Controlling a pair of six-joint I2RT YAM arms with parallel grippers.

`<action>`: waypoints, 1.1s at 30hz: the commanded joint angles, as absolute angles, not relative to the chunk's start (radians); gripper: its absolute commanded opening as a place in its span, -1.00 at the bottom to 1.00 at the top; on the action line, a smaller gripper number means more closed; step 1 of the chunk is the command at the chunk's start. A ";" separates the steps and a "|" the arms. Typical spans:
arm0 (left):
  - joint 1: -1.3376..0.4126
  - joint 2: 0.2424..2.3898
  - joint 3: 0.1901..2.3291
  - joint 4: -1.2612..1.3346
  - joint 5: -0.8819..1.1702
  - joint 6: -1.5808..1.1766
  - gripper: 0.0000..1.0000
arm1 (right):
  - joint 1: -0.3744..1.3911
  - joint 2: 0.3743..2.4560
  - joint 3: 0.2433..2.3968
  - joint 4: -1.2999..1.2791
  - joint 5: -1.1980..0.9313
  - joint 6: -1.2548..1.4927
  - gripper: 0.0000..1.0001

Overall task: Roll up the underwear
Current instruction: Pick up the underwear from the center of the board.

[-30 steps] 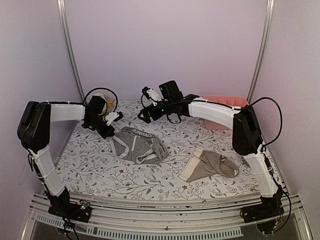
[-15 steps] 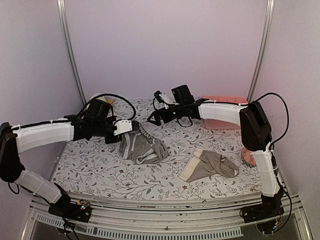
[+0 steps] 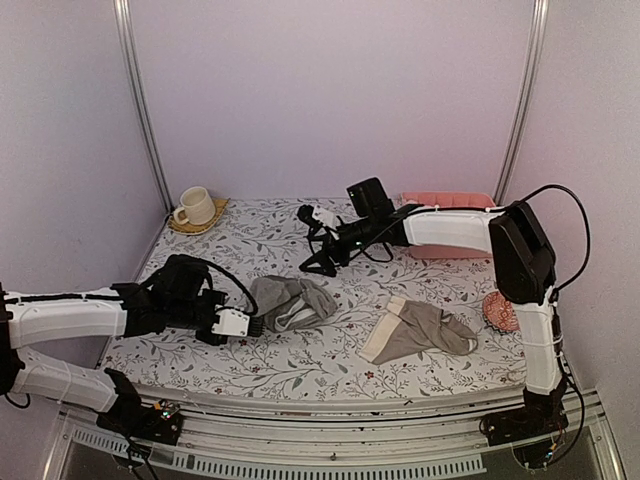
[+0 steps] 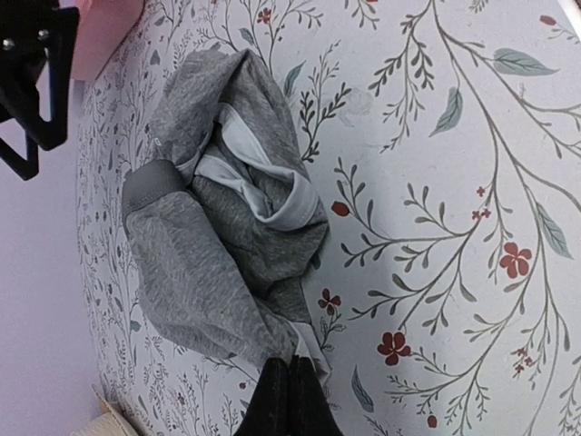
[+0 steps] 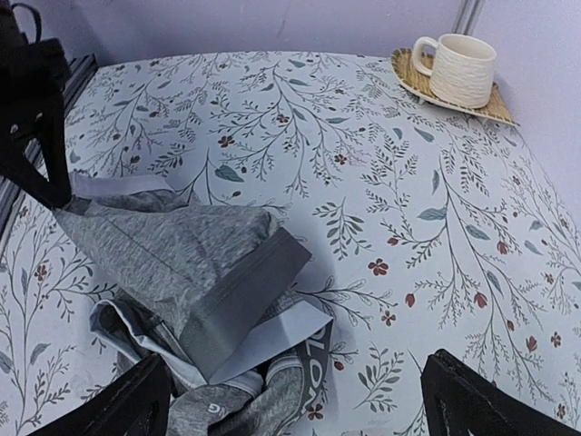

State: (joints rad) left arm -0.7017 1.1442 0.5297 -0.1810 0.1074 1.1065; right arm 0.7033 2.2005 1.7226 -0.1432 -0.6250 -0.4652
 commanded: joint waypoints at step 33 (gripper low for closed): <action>-0.722 1.049 0.449 -0.145 0.124 1.107 -1.00 | 0.891 2.339 1.865 -0.364 -0.414 -1.160 0.17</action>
State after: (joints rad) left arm -0.7063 1.0546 0.4606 -0.1402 0.1295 1.0977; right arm 0.8761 2.3188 1.8297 -0.3416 -0.4152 -1.1500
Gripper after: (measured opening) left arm 0.007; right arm 0.667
